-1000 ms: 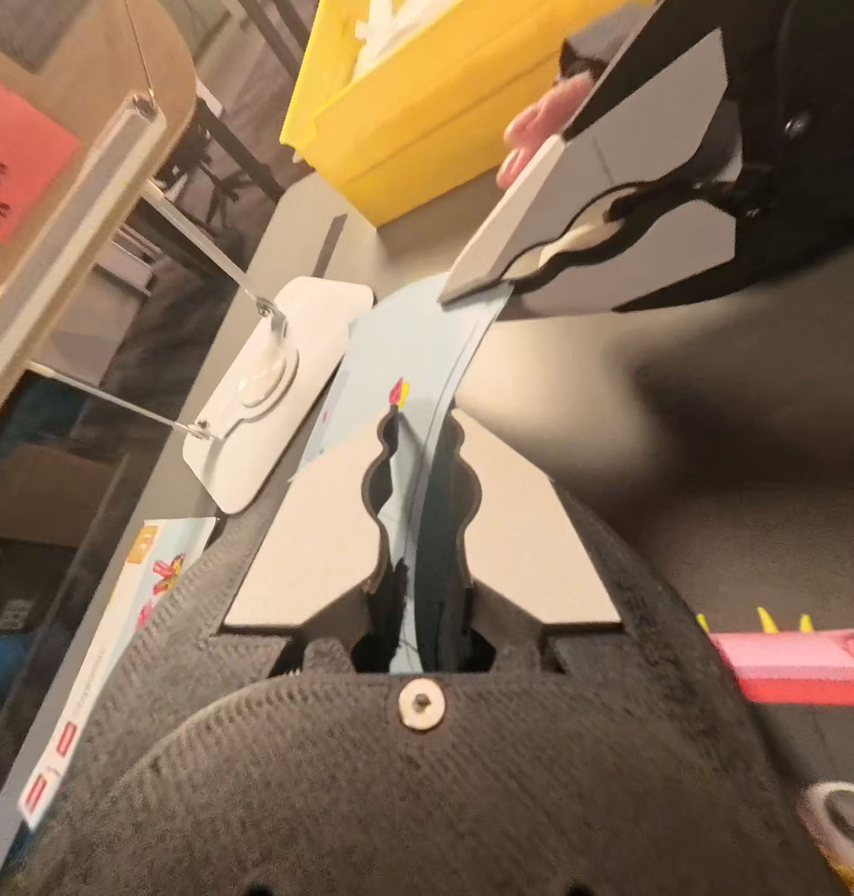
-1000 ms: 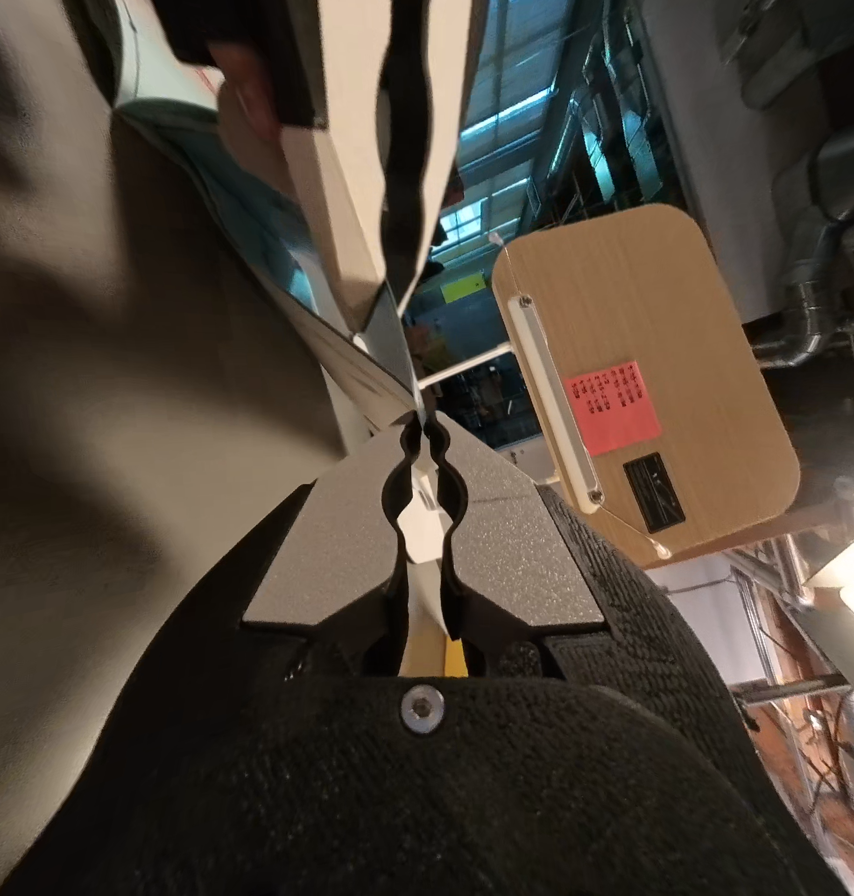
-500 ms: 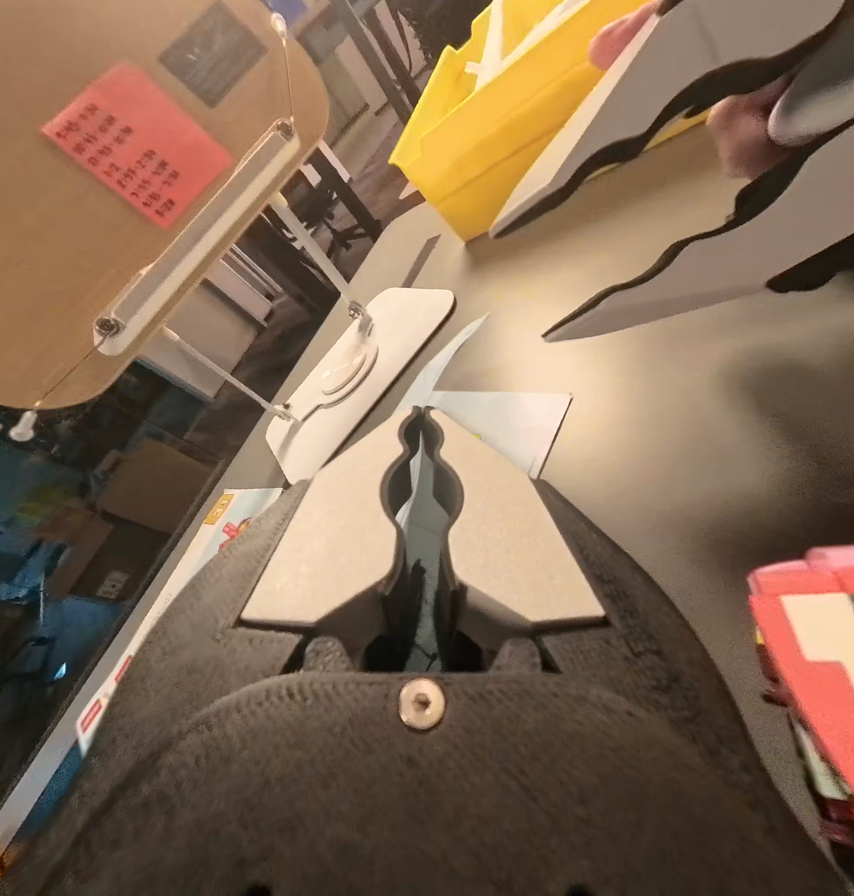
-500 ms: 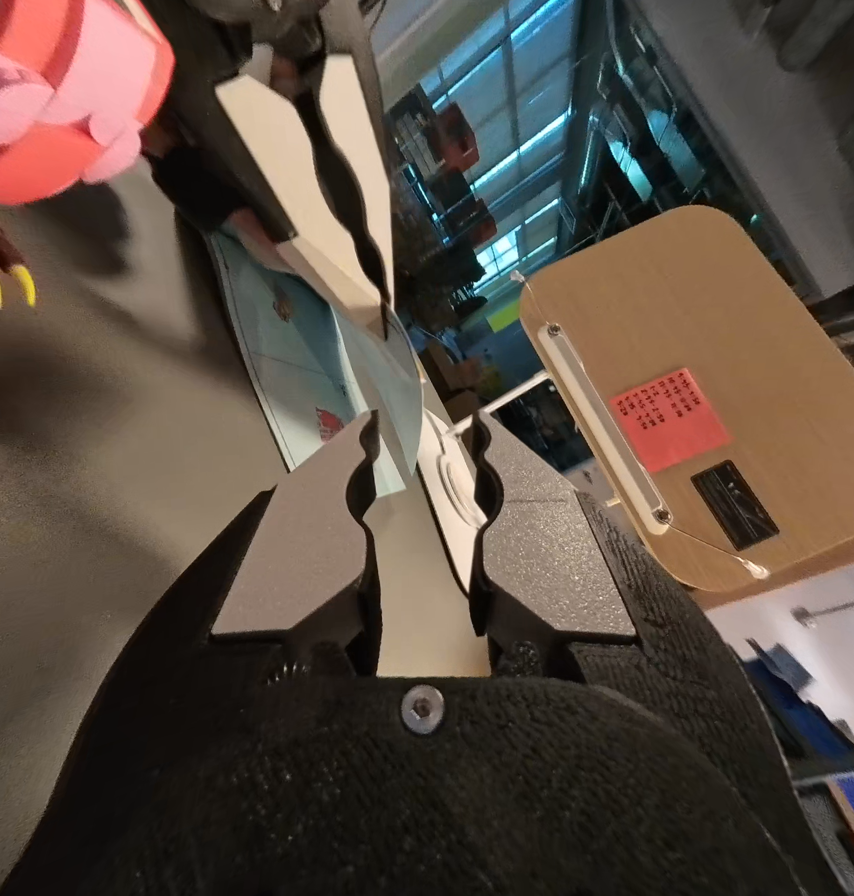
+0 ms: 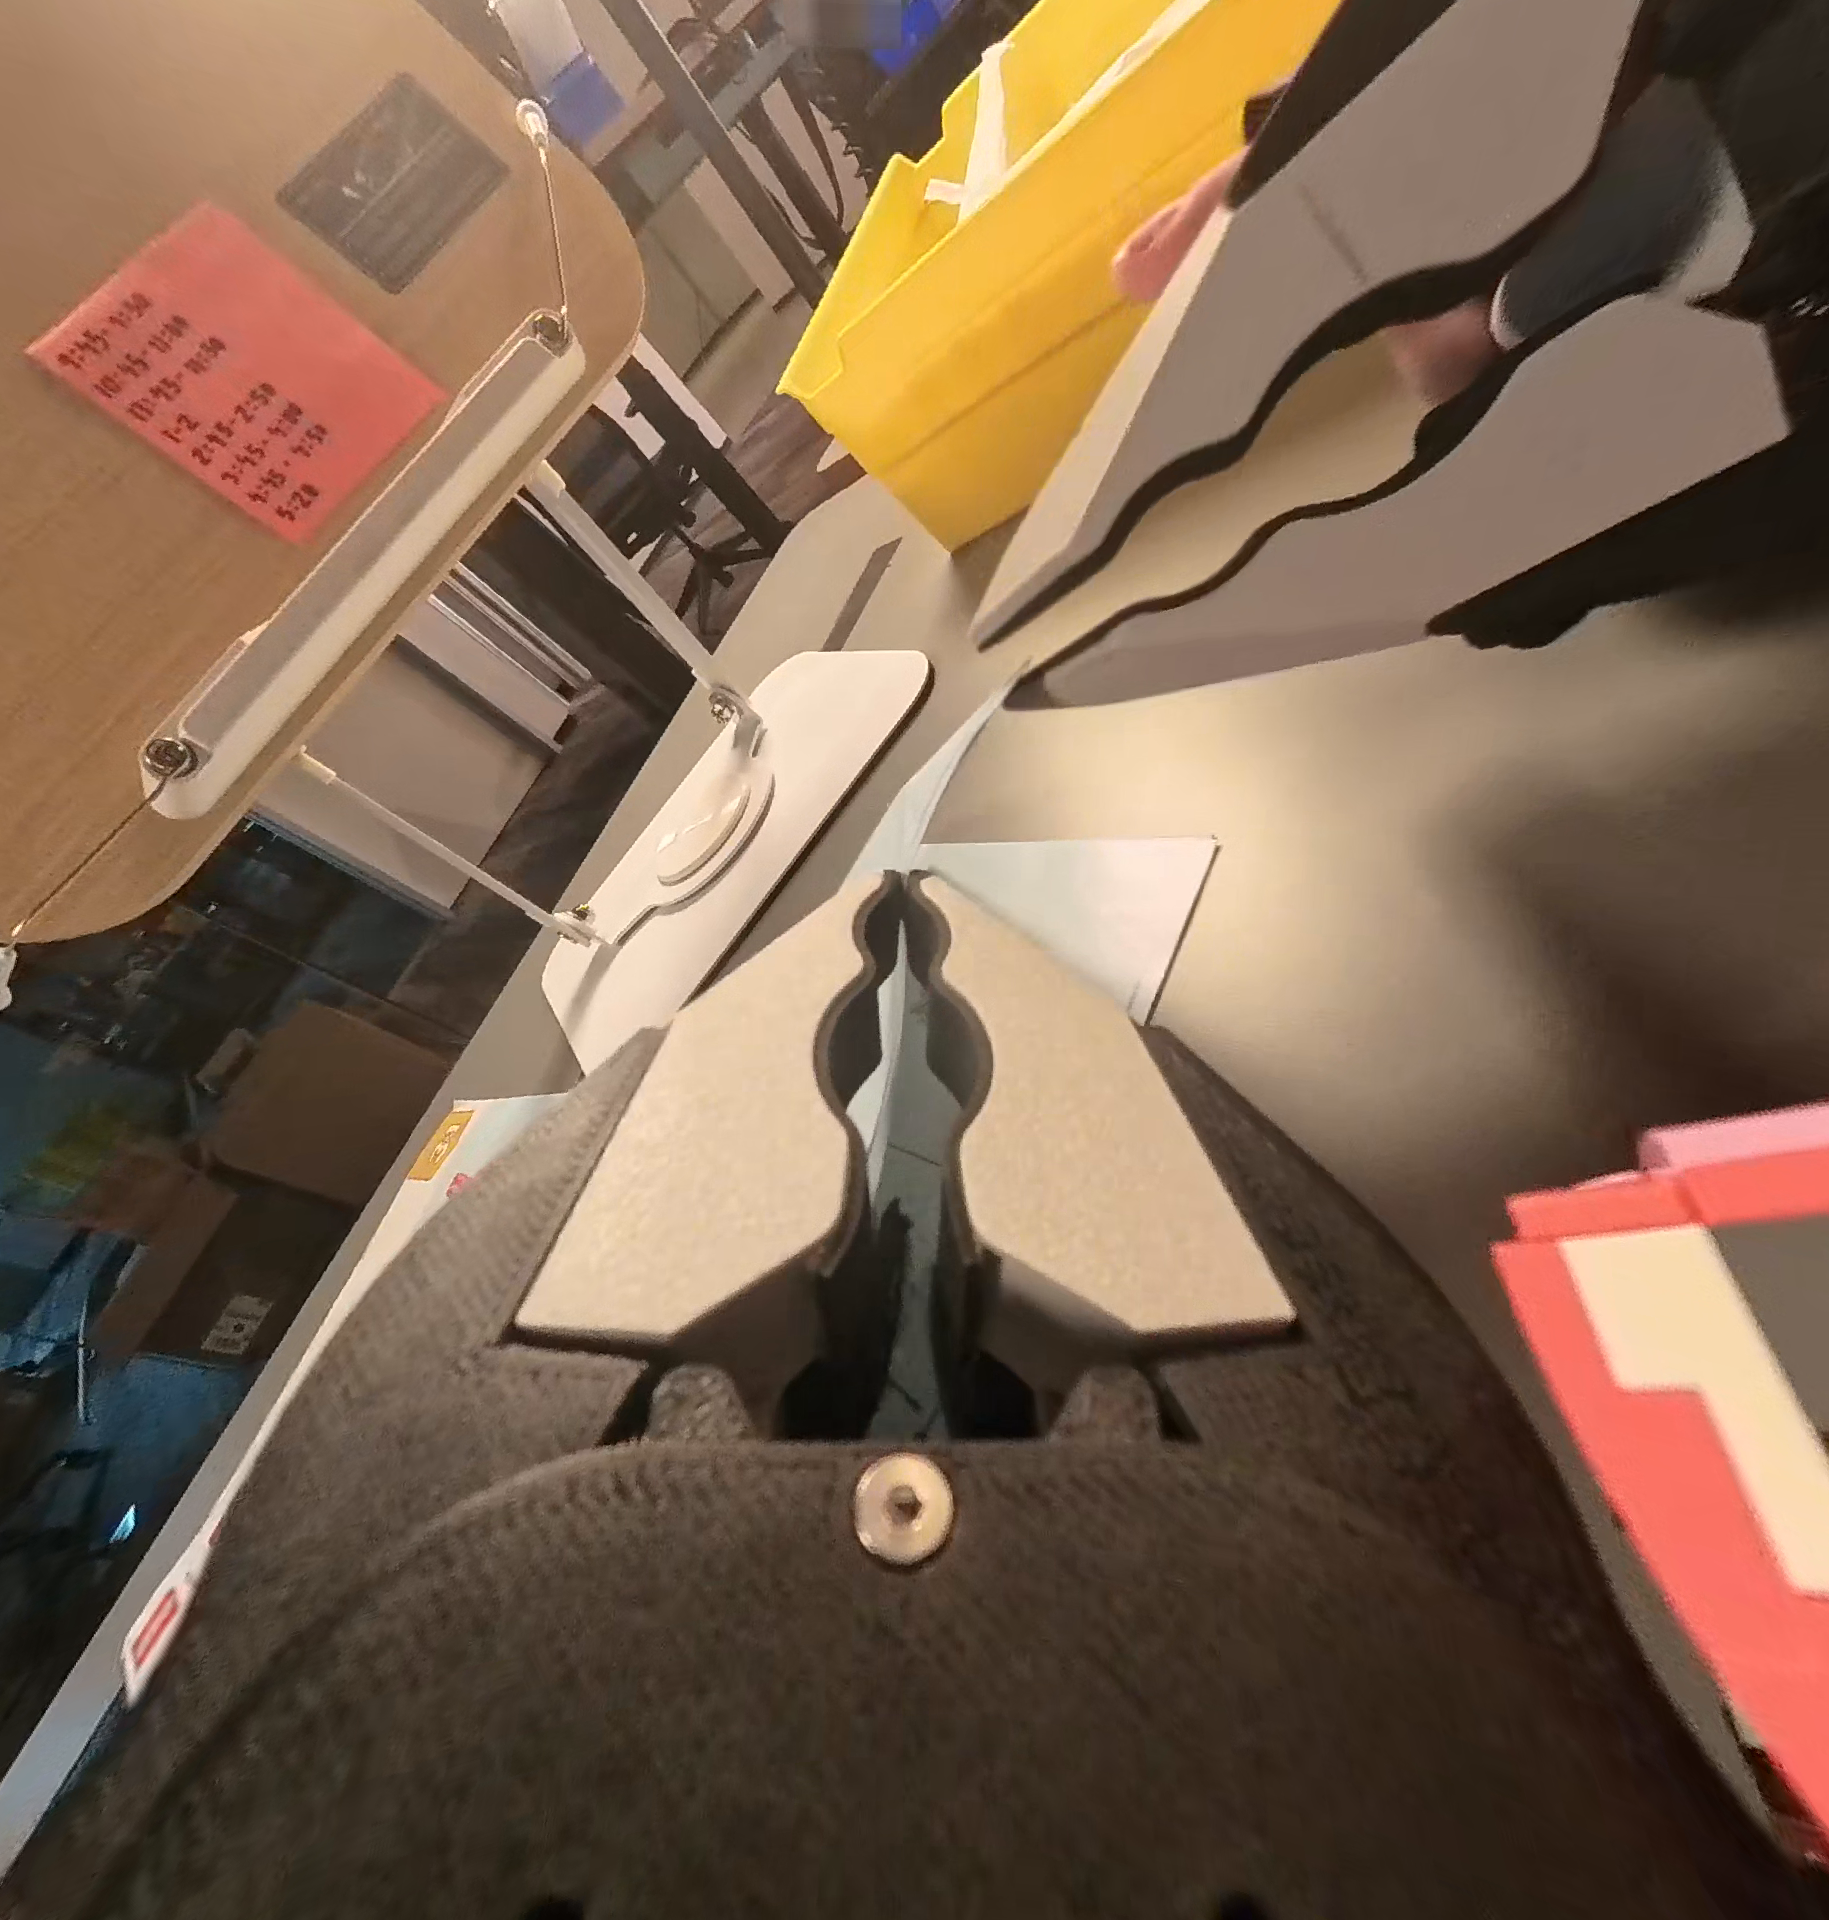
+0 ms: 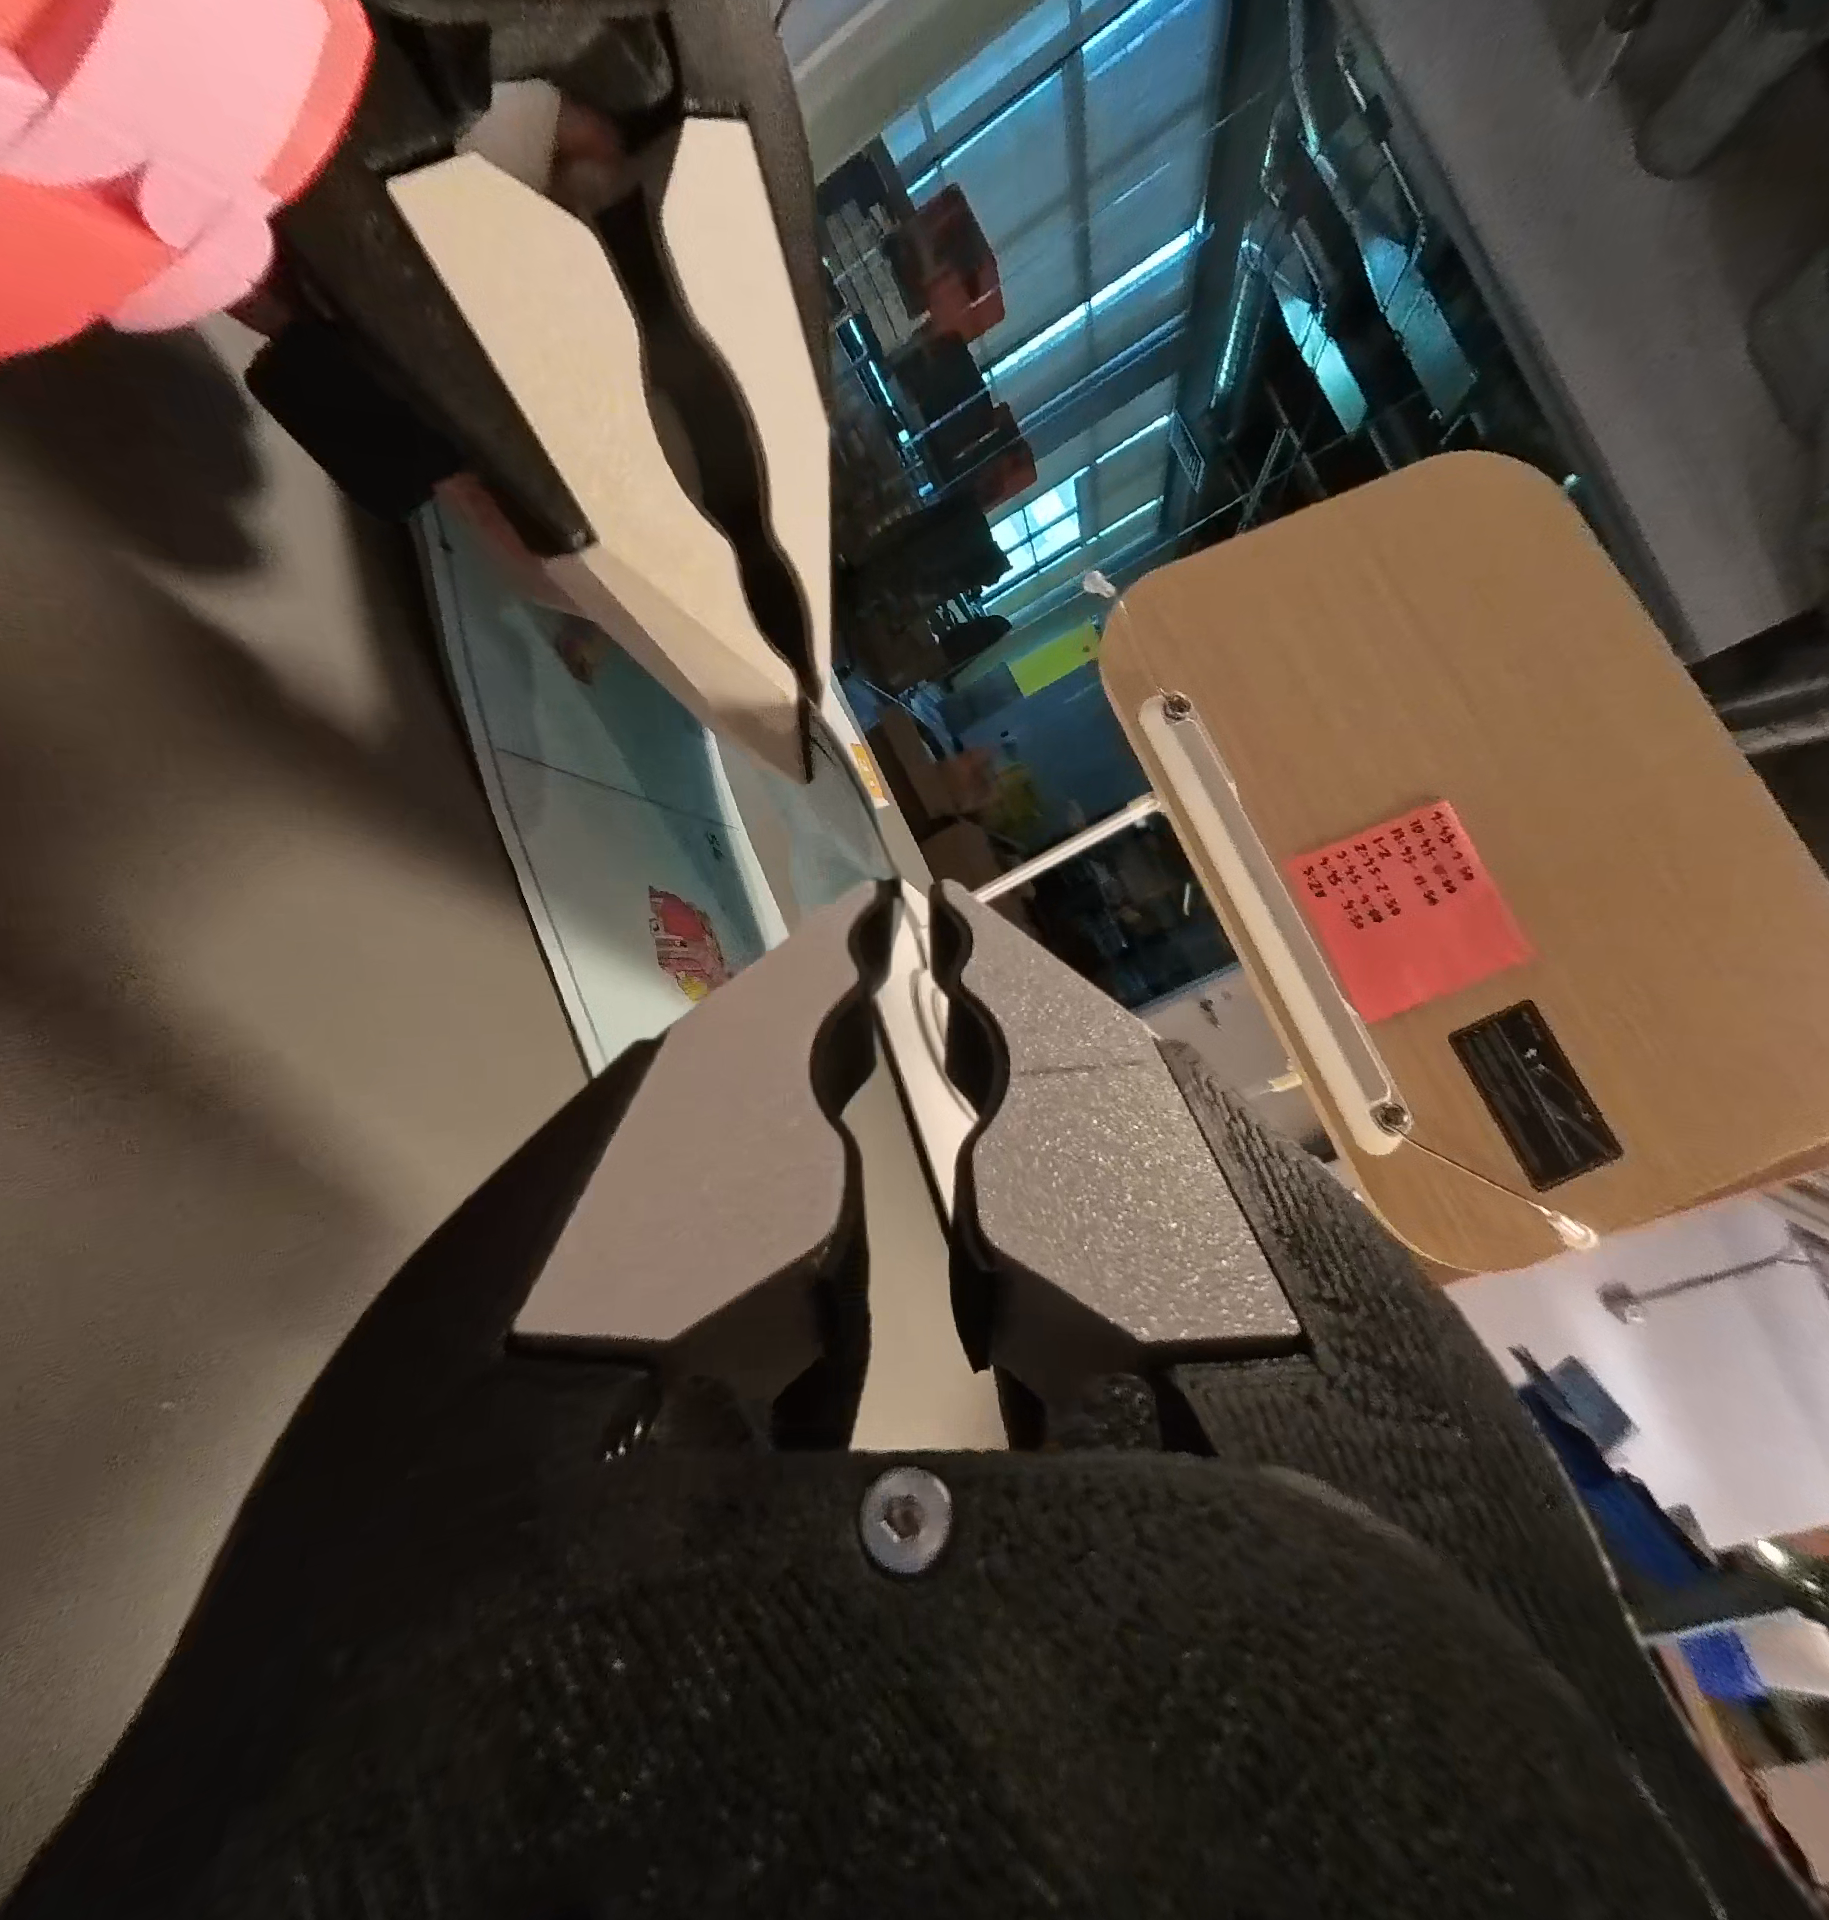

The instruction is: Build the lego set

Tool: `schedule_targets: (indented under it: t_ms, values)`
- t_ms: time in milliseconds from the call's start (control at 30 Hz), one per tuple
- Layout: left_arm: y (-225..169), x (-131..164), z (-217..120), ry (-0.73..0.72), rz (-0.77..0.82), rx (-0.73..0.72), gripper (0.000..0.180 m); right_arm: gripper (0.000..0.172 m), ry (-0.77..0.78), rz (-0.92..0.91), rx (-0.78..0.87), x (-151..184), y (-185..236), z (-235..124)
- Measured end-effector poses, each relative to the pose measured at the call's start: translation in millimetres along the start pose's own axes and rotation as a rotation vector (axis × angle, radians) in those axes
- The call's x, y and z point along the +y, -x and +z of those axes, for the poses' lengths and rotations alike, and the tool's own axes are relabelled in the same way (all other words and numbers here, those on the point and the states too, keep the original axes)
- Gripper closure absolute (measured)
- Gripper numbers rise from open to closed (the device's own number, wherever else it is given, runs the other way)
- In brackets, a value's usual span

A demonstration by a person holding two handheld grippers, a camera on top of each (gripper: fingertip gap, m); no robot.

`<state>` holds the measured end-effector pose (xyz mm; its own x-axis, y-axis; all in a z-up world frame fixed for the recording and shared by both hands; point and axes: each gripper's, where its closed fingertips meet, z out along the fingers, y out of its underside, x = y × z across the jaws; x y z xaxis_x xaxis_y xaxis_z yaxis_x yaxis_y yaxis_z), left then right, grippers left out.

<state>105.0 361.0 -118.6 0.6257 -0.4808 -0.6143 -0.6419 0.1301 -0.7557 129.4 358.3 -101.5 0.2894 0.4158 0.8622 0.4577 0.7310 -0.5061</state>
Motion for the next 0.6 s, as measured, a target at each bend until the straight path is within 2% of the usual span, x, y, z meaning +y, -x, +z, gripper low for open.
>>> schedule_targets:
  t_ms: [67,600]
  values:
    - [1,-1,0,-0.004,-0.004,-0.003,0.180,0.172,0.011,-0.021,0.011,0,0,1]
    - [1,-8,-3,-0.055,-0.066,0.019,0.180,0.172,0.021,-0.091,0.112,-7,-11,-1]
